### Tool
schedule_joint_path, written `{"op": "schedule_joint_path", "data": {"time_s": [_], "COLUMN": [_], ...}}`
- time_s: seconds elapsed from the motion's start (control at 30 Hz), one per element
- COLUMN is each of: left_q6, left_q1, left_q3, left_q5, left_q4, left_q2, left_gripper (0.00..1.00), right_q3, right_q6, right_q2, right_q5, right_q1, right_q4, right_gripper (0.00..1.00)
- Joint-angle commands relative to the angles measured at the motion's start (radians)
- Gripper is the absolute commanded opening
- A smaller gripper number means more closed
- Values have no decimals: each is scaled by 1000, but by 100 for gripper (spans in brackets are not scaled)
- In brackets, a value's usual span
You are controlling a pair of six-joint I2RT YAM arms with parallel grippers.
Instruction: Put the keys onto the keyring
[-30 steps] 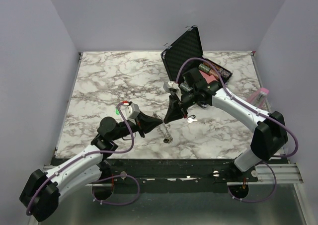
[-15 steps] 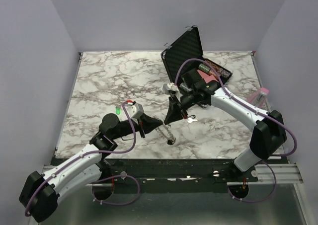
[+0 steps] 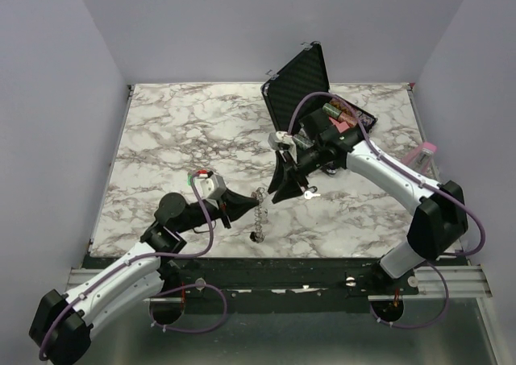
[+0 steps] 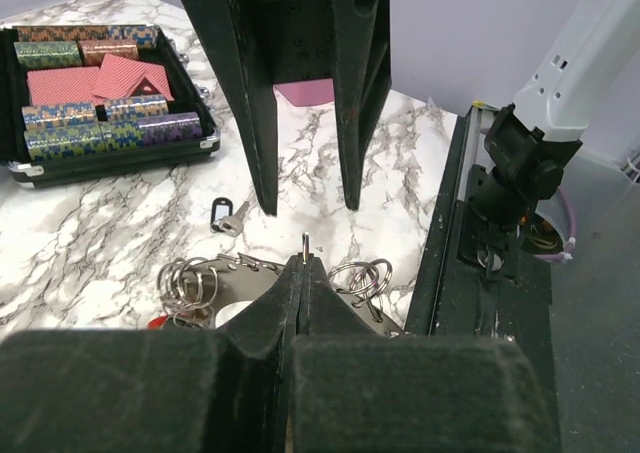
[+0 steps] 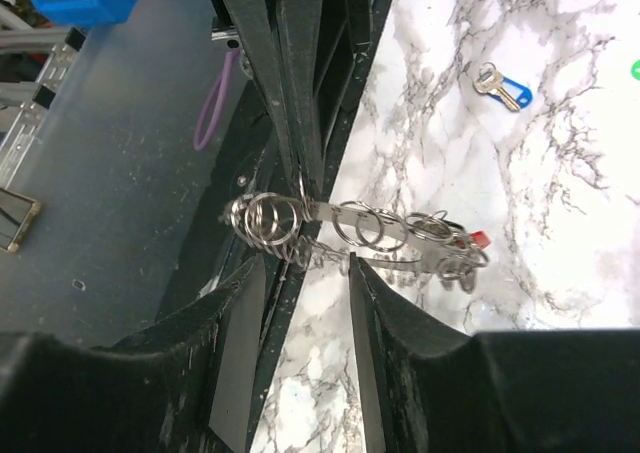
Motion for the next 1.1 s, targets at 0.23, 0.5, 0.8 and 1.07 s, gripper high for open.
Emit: {"op": "schedule_joint_path", "data": {"time_s": [0.23,0.5,0.8,1.07], "left_q6": [76,164,299,404], "left_q1": [6,13,13,14], "left_q3": [10,88,249,265], "left_q5": [22,85,172,169], "left_q4": [-18,-131,-381,-487], "left_q2": [-118,-145,-158,-208], "left_gripper": [0,0,0,0], "right_q3": [-205,-365,-341,-341], "right_q6": [-13,-186,-407,-526], "right_q2": [-178,-256,-219,-106], "right_q5": [-54,-115,94,255], "right_q1": [-199,-340,-345,-363], "right_q4": [155,185,5,65], "right_gripper": [57,71,76,72]}}
